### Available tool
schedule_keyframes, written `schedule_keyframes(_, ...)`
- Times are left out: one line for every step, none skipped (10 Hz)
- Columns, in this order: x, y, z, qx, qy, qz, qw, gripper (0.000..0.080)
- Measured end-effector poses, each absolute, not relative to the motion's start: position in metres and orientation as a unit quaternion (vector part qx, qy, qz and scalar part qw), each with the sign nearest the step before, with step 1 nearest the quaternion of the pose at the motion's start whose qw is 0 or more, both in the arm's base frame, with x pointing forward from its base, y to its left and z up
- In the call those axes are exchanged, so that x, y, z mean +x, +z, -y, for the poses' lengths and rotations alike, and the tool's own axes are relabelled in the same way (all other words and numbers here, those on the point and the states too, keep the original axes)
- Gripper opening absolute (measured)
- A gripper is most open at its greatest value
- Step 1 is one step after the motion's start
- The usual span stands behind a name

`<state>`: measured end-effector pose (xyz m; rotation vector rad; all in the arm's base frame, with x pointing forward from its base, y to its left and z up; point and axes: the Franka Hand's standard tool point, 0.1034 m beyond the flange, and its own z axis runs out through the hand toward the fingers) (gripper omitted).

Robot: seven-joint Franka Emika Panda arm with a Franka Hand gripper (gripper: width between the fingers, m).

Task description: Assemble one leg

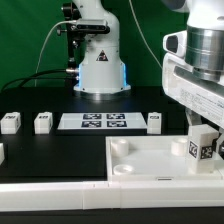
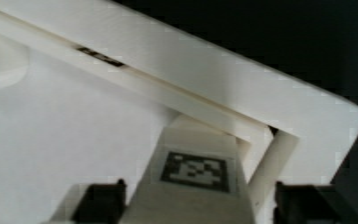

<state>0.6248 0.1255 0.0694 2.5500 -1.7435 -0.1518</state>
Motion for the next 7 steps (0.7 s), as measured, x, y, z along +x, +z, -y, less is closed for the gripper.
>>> schedule_keyframes(0.6247,0.0693,-0.126,0.825,-0.049,0.563,0.025,0.0535)
schedule_keyframes(0.6247,0.0692,-0.1254,0.856,-0.05,0.515,0.023,0.0535)
schedule_keyframes(0.6247,0.069,-0.1251,0.89,-0.051,0.452,0.019,0.0613)
schedule_keyframes(0.6247,0.069,-0.1251,0.912,-0.052,0.407,0.016,0.0642)
schedule_keyframes(0.6242,0.0689,-0.123,0.939,-0.054,0.339,0.016,0.0647)
schedule_keyframes(0.6231,0.0688,-0.1203,0.963,-0.06,0.262,0.013,0.0647)
schedule_keyframes(0.6232,0.0686,-0.1195,0.977,-0.061,0.205,0.01,0.0647)
